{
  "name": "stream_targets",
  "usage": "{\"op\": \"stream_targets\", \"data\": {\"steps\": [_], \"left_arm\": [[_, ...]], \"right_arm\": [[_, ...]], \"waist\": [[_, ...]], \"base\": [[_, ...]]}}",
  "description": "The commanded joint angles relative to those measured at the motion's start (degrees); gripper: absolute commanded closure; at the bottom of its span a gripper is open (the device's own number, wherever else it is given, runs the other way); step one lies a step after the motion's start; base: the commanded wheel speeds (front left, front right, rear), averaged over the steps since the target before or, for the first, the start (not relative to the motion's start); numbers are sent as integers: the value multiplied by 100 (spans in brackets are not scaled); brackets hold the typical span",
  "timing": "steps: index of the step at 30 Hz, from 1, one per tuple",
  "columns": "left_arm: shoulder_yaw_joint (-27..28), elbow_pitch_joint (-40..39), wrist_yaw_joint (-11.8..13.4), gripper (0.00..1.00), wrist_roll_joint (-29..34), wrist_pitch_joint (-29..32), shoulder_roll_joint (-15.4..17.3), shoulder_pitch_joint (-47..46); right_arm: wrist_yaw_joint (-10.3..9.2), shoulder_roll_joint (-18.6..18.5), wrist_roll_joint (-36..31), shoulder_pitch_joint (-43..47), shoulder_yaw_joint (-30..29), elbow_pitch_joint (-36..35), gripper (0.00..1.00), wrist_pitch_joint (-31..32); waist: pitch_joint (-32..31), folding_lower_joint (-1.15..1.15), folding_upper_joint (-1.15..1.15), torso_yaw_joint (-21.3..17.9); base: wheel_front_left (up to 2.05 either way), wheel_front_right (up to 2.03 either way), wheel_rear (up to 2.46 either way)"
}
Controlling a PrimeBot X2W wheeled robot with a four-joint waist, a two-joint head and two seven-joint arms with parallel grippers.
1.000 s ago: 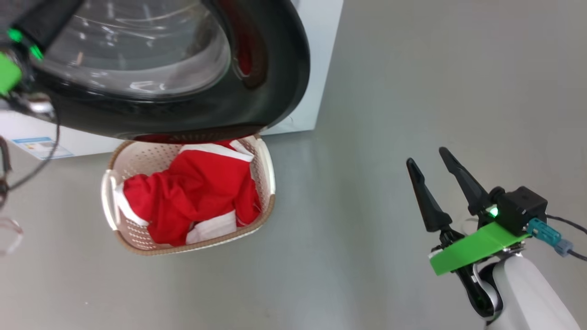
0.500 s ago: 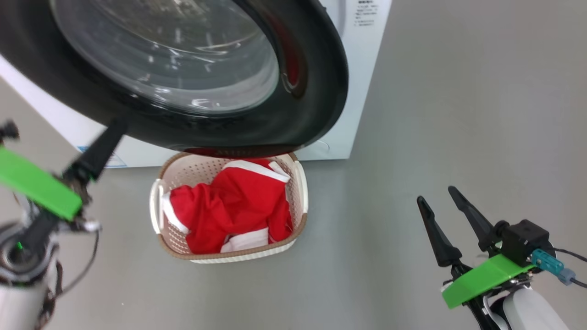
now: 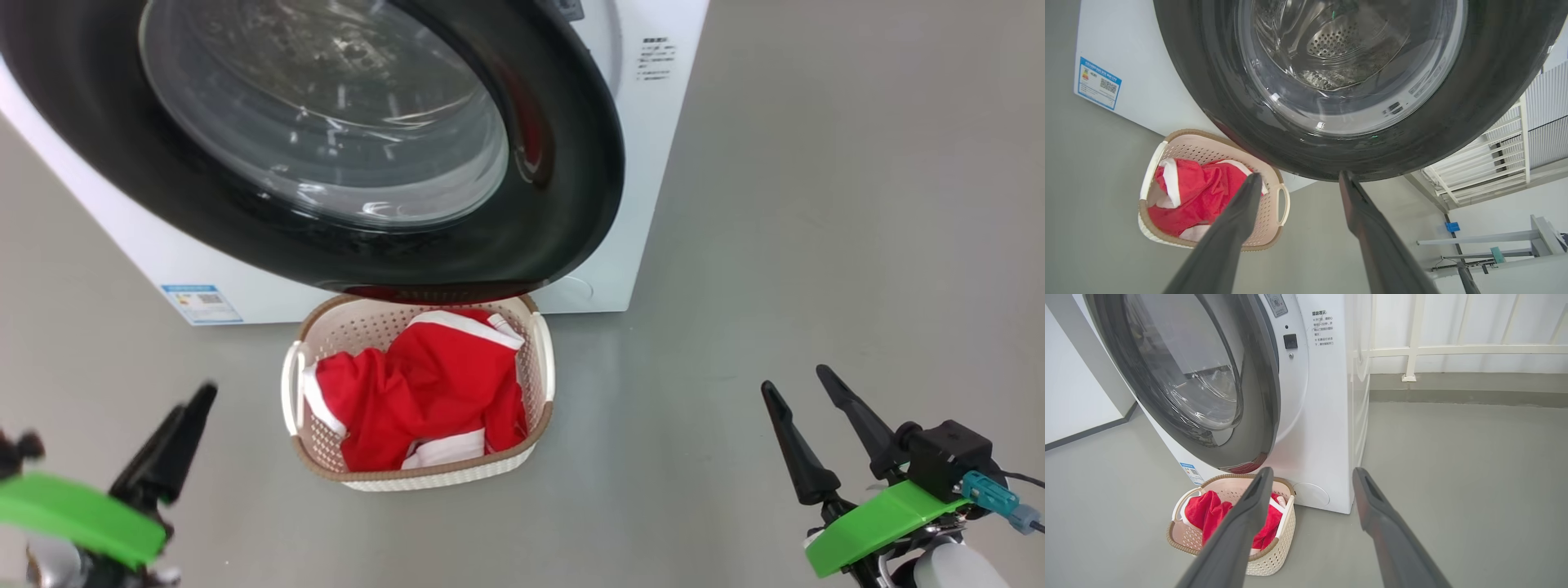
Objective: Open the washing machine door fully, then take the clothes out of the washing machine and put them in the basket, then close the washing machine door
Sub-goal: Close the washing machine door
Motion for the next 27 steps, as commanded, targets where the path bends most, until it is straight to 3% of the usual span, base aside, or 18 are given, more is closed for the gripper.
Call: {"op": "stream_targets", "data": {"steps": [1, 10, 15, 27], "left_arm": [[176, -51, -23, 0, 129, -199, 296, -53], [-394, 490, -23, 0, 913, -1910, 476, 308], [-473, 875, -23, 0, 1548, -2215, 472, 312], [1160, 533, -23, 0, 4268, -2228, -427, 739]], "right_arm": [[9, -81, 64, 90, 60, -127, 0, -44], [9, -129, 91, 193, -53, -174, 0, -44], [9, -159, 102, 273, -122, -204, 0, -44], [9, -182, 91, 339, -263, -288, 0, -44]], "waist": [[-12, 0, 0, -67], [-130, 0, 0, -327], [-201, 0, 0, -405], [-234, 0, 0, -461]], "base": [[0, 0, 0], [0, 0, 0], [0, 0, 0], [0, 0, 0]]}}
